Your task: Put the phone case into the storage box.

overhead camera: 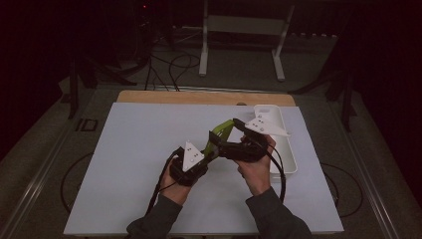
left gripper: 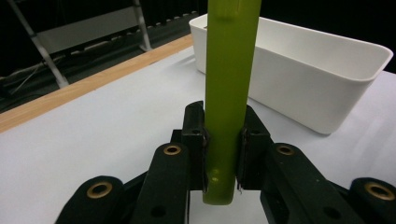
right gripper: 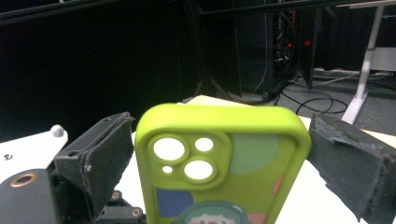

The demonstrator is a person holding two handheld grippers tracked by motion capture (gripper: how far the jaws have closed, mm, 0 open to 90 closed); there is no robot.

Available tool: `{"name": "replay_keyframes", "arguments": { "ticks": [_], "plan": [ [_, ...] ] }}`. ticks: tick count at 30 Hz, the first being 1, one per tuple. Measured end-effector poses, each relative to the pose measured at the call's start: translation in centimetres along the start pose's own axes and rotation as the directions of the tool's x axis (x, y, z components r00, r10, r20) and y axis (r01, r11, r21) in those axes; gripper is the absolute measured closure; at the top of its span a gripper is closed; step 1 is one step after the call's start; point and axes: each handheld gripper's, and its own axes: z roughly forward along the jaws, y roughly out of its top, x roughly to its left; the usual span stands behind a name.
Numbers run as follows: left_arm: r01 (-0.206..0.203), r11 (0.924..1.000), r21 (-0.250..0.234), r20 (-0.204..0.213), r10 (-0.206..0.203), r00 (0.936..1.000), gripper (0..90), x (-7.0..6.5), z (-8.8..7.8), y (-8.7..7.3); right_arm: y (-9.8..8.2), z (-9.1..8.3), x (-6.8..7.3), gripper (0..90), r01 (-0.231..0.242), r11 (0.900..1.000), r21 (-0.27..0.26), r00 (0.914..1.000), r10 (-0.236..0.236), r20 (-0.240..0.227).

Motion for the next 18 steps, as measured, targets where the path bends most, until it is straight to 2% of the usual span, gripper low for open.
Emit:
{"name": "replay_keyframes", "arguments": {
  "ticks": [10,18],
  "plan": [
    [-0.004,1.0,0.004,0.008,0.004,1.0,77.8,-0.3,0.11,-0.07,-0.06,0.21,0.14,14.2,-0.011,1.0,0.018,0.9995,0.01,0.029],
    [0.0,1.0,0.01,0.024,0.0,0.9997,76.4,-0.27,0.3,-0.2,-0.08,0.15,0.32,15.3,0.011,0.999,0.034,0.9991,-0.013,0.041]
  ]
}}
